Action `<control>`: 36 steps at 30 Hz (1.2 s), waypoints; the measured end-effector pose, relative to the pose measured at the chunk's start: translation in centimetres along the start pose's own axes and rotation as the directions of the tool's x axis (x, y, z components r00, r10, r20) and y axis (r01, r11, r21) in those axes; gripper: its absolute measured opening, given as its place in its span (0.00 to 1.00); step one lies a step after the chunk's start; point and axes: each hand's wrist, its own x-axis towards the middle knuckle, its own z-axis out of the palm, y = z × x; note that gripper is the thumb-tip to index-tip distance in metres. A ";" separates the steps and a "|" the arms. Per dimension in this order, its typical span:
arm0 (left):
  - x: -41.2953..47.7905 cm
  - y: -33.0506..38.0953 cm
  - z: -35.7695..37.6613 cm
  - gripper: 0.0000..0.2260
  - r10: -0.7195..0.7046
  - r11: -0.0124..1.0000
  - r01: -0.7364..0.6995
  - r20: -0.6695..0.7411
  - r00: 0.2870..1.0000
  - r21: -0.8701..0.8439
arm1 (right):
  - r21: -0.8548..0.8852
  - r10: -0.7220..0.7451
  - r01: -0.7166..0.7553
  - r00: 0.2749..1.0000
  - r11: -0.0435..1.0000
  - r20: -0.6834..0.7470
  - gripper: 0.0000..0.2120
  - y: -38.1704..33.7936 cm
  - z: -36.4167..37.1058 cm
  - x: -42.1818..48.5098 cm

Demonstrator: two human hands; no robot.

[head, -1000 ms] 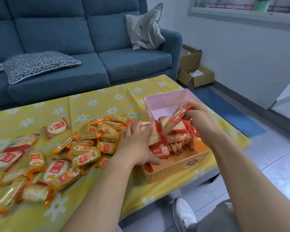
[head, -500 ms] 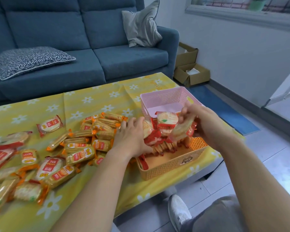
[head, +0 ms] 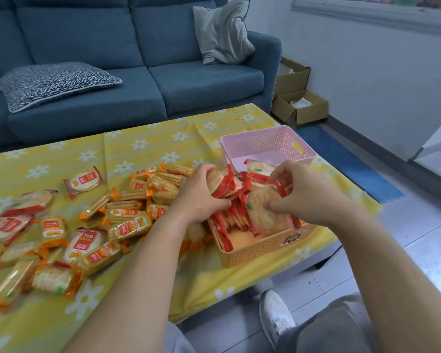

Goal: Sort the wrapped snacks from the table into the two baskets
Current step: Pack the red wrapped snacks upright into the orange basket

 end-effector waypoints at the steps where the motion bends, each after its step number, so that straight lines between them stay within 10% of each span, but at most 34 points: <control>1: 0.0 0.0 -0.1 0.40 0.001 1.000 -0.001 0.003 1.000 -0.013 | -0.037 -0.036 0.035 0.999 0.999 -0.017 0.15 -0.4 0.3 0.0; 9: -0.2 -0.1 0.0 0.39 -0.003 0.999 0.003 -0.005 1.000 -0.034 | -0.261 0.020 -0.038 0.997 0.965 -0.070 0.14 -3.0 6.7 1.0; 22: -0.2 -0.2 0.1 0.39 0.026 1.000 -0.026 0.012 1.000 -0.003 | -0.246 0.103 0.012 0.888 0.969 0.449 0.18 -2.3 9.0 1.3; 28: -0.5 0.0 0.1 0.38 0.065 0.995 -0.066 -0.011 0.998 -0.070 | 0.126 0.185 -0.214 0.960 0.969 0.209 0.12 -1.7 4.3 1.2; 31: -0.9 0.4 0.2 0.37 0.125 0.986 -0.129 -0.042 0.991 -0.105 | 0.550 0.265 -0.364 0.930 0.751 0.254 0.15 -2.2 4.0 1.2; 36: -1.5 0.6 0.0 0.39 0.196 0.970 -0.194 -0.002 0.981 -0.147 | 0.668 0.229 -0.355 0.935 0.654 0.272 0.19 -2.3 5.0 1.9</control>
